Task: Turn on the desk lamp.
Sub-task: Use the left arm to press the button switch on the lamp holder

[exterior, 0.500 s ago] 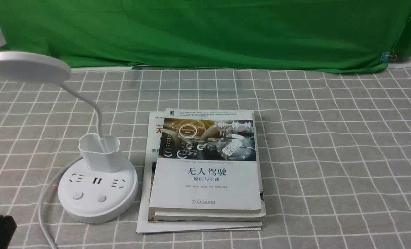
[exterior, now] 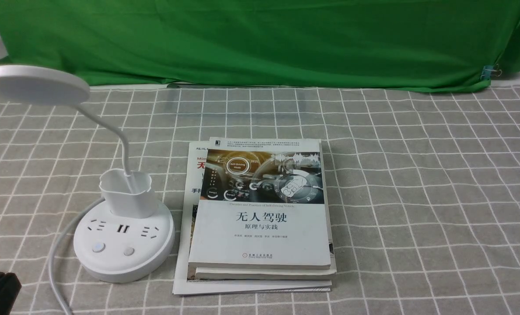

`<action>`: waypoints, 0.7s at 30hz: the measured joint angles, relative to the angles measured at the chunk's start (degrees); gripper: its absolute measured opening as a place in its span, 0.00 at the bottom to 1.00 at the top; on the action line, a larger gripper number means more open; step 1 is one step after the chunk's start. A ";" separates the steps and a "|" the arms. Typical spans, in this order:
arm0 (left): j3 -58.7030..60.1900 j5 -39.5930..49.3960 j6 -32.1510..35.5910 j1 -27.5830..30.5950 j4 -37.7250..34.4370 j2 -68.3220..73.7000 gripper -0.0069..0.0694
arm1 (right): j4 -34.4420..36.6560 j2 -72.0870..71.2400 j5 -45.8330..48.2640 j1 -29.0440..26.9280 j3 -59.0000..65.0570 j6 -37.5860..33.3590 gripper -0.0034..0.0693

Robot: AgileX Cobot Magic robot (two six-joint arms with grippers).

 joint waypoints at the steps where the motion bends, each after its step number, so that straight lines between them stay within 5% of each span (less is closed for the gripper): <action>1: 0.00 0.00 0.00 0.00 0.00 0.00 0.12 | 0.00 0.00 0.00 0.00 0.00 0.00 0.38; 21: 0.00 -1.07 0.79 0.00 1.40 0.00 0.12 | 0.00 0.00 0.00 0.00 0.00 0.00 0.38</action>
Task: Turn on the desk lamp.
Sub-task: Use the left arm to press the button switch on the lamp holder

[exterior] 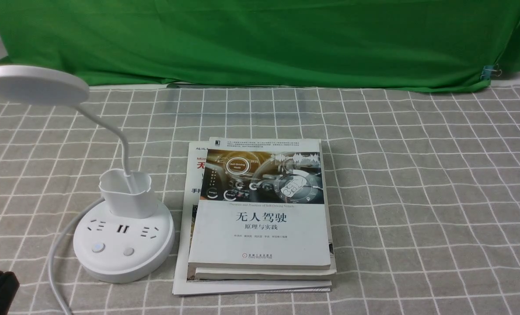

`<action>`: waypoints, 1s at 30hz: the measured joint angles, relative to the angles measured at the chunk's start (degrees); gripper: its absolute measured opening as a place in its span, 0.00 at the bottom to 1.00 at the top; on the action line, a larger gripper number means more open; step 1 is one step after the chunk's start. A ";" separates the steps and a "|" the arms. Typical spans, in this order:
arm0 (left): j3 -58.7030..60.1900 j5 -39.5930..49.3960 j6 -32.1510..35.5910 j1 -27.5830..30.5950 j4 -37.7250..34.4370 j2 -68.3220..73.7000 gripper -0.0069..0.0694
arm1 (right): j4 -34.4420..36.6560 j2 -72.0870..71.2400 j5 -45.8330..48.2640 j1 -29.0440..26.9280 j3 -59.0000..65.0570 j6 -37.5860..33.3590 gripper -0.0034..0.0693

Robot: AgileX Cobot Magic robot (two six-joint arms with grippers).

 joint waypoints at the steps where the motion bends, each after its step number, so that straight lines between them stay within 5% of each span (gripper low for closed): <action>1: 0.00 -1.32 0.00 0.00 0.06 0.00 0.12 | 0.00 0.00 0.00 0.00 0.00 0.00 0.38; 13: 0.00 -11.46 0.00 0.00 -0.26 0.00 0.12 | 0.00 0.00 0.00 0.00 0.00 0.00 0.38; 22: -0.05 -24.19 -4.41 0.00 -8.97 0.00 0.12 | 0.00 0.00 0.00 0.00 0.00 0.00 0.38; 26: -4.45 -19.92 -4.57 0.00 -9.53 1.73 0.12 | 0.00 0.00 0.00 0.00 0.00 0.00 0.38; 30: -19.23 -3.19 -4.76 0.00 -7.67 11.34 0.12 | 0.00 0.00 0.00 0.00 0.00 0.00 0.38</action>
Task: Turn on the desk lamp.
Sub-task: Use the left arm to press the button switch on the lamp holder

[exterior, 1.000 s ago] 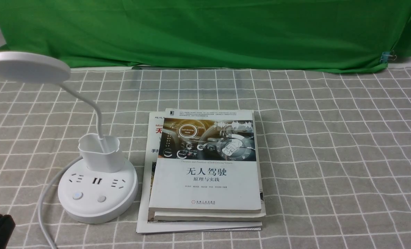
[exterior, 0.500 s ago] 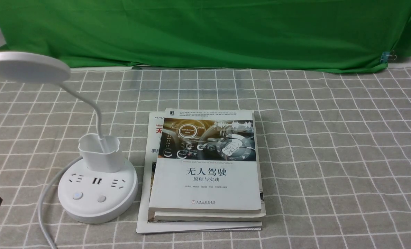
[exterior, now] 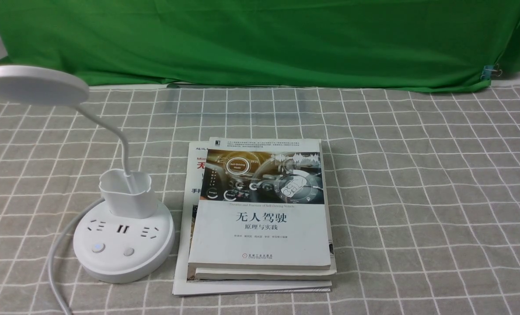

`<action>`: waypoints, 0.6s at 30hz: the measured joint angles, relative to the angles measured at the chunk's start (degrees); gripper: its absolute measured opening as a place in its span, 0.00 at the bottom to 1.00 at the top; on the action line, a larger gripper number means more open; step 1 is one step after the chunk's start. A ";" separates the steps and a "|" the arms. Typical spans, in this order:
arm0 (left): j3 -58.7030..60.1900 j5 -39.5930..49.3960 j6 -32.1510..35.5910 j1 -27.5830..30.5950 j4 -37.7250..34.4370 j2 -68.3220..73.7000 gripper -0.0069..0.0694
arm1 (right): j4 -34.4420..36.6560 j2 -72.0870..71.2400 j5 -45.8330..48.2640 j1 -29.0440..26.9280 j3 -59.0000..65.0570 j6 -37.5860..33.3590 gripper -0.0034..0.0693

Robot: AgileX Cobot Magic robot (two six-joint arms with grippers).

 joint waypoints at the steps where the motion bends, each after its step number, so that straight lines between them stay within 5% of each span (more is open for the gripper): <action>1: -3.15 4.99 -0.05 0.00 0.16 2.80 0.12 | 0.00 0.00 0.00 0.00 0.00 0.00 0.38; 7: -10.44 21.59 1.73 0.00 1.46 18.18 0.12 | 0.00 0.00 0.00 0.00 0.00 0.00 0.38; 18: -10.98 17.52 3.35 0.00 -6.54 41.68 0.12 | 0.00 0.00 0.00 0.00 0.00 0.00 0.38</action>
